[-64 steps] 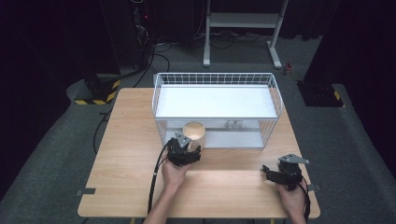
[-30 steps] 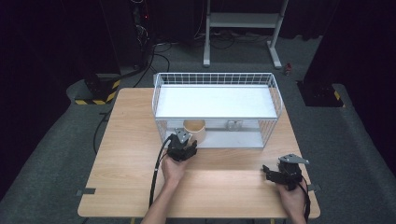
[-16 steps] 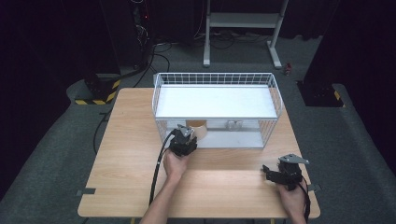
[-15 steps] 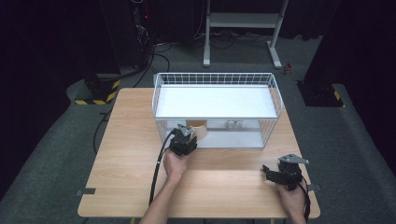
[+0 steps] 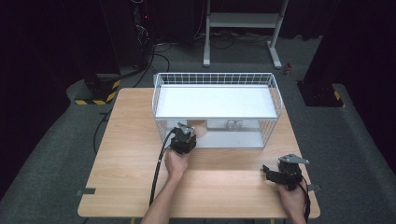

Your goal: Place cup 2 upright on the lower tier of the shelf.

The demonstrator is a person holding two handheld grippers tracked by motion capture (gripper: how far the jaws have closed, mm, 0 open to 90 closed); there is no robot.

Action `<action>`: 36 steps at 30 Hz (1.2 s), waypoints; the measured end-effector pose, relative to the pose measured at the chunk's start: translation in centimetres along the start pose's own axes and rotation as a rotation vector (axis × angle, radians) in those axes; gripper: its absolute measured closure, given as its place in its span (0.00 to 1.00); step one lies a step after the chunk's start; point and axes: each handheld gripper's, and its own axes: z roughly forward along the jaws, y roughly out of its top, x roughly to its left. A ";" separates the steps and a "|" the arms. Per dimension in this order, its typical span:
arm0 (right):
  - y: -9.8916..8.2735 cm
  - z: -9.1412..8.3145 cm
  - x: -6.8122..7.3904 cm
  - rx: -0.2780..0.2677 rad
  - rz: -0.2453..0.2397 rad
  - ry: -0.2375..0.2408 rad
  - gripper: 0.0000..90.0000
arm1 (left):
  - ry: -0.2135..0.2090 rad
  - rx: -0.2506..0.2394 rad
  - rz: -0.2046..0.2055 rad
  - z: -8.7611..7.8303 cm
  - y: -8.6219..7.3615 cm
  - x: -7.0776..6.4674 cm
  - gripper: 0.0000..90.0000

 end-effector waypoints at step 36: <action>0.0 0.0 0.0 -0.001 -0.002 0.000 0.24 | -0.046 -0.024 -0.027 -0.9 0.0 0.4 0.46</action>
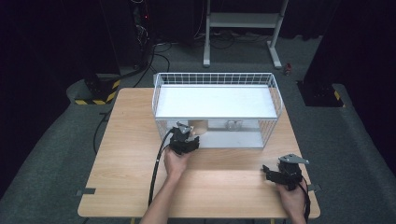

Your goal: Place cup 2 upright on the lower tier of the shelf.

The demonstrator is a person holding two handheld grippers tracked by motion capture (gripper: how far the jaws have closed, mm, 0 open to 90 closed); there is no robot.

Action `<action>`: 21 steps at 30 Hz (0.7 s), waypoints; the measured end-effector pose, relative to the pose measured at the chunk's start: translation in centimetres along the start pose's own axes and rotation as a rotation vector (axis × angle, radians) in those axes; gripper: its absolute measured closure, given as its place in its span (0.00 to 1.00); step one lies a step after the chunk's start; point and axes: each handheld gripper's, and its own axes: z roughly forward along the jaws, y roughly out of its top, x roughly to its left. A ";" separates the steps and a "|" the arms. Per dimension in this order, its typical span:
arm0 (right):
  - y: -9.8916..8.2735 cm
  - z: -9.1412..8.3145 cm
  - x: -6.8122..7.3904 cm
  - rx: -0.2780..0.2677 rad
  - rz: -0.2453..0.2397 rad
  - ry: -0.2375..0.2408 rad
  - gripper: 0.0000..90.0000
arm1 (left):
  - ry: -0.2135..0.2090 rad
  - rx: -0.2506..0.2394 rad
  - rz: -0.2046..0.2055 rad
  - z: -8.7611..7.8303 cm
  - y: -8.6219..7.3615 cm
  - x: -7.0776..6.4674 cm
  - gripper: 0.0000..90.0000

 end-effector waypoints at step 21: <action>0.0 0.0 0.0 0.000 0.001 0.000 0.24 | -0.037 -0.059 0.031 -4.5 -1.0 0.8 0.38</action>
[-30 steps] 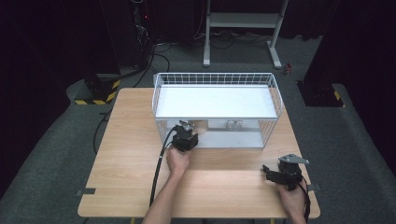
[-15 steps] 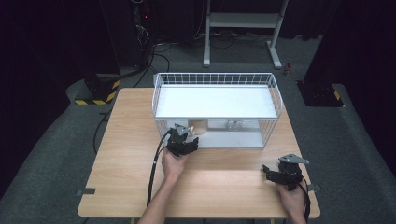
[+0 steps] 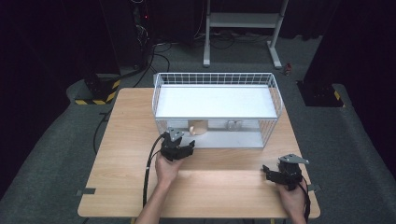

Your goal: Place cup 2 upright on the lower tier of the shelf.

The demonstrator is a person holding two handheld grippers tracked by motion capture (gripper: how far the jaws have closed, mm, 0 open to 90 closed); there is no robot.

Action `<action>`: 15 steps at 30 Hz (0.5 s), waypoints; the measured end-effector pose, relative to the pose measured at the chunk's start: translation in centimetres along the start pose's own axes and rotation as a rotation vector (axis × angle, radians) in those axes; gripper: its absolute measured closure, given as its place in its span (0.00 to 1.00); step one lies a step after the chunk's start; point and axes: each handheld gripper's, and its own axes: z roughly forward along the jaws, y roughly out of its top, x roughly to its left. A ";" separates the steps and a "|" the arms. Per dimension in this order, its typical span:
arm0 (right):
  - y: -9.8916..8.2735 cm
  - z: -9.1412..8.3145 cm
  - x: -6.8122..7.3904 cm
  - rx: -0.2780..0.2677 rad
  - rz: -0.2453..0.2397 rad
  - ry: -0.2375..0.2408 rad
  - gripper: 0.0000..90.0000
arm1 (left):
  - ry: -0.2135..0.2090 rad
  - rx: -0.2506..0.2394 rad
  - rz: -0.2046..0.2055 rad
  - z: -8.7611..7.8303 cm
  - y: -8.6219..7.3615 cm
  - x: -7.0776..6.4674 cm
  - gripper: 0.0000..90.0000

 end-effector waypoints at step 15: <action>0.0 0.0 0.0 0.000 0.000 0.000 0.24 | -0.010 -0.038 -0.027 -2.3 -0.9 0.9 0.35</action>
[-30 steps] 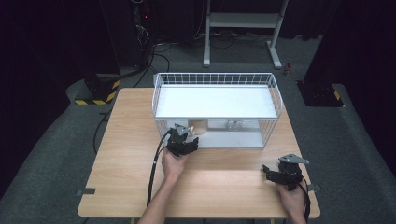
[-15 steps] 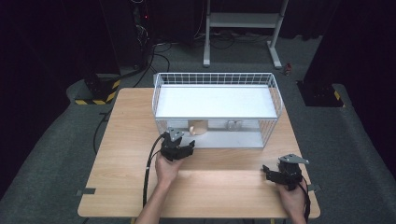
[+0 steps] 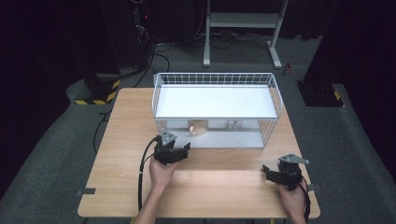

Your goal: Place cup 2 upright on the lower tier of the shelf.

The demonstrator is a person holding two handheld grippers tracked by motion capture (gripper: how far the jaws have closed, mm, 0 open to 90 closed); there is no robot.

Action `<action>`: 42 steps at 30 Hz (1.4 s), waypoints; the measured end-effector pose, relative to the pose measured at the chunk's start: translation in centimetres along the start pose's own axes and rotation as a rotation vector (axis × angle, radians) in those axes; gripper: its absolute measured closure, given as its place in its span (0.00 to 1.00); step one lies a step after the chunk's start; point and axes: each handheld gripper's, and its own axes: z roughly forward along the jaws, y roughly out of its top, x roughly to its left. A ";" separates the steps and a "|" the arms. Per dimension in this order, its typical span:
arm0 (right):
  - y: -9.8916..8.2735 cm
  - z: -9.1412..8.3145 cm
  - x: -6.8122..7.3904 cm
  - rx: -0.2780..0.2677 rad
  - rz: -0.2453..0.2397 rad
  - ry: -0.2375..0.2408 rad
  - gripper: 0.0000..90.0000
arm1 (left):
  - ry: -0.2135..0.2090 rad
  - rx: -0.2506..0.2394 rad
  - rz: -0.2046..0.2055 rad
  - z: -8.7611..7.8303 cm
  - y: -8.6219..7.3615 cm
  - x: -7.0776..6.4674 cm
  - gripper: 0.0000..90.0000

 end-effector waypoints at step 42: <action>0.0 0.0 0.0 0.000 0.000 0.000 0.24 | 0.055 -0.018 -0.099 -6.8 -3.9 4.7 0.22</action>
